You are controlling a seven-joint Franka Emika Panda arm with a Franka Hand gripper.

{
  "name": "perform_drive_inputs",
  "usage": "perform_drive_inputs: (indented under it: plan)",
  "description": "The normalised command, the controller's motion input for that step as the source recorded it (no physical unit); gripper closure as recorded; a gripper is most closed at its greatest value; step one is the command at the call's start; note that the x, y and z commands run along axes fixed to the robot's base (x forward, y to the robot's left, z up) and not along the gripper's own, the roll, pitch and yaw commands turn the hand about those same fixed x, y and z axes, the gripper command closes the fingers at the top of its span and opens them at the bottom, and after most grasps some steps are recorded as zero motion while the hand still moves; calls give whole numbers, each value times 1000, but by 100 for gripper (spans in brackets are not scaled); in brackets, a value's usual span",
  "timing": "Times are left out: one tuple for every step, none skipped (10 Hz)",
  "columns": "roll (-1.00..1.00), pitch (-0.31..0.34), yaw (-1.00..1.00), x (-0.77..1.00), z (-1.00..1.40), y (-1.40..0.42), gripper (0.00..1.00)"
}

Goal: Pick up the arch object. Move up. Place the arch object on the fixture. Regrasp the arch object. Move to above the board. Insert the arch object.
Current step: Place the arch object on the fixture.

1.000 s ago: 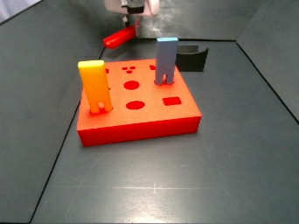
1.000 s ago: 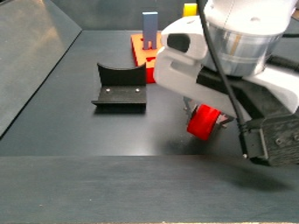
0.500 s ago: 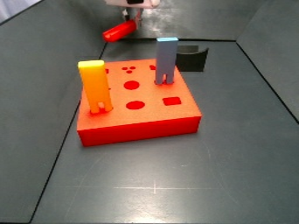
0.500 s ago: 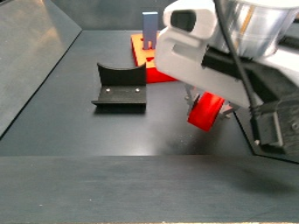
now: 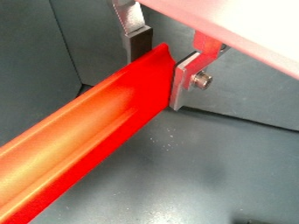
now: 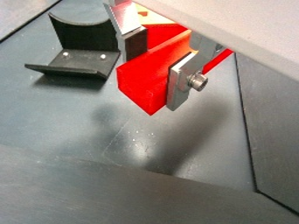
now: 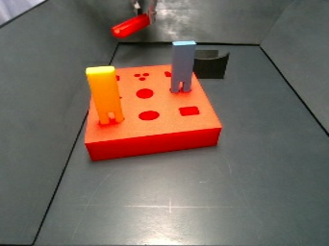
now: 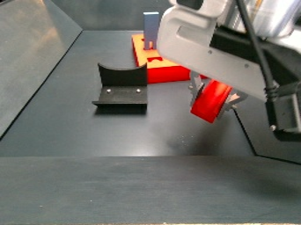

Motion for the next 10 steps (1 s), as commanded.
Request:
perform_drive_inputs:
  plan:
    - [81, 177, 26, -19, 1000, -13, 100]
    - [82, 173, 28, -20, 1000, -16, 100]
    - [76, 165, 23, -24, 1000, -15, 100]
    - [72, 154, 23, -25, 1000, -14, 100]
    - [74, 150, 22, -26, 1000, -16, 100]
    - [81, 148, 22, -24, 961, -18, 100]
    - [79, 145, 22, -25, 877, -14, 100]
    - [81, 144, 23, -23, 763, -11, 100]
    - [80, 141, 24, -20, 704, -10, 100]
    - [75, 141, 23, -20, 582, -4, 100]
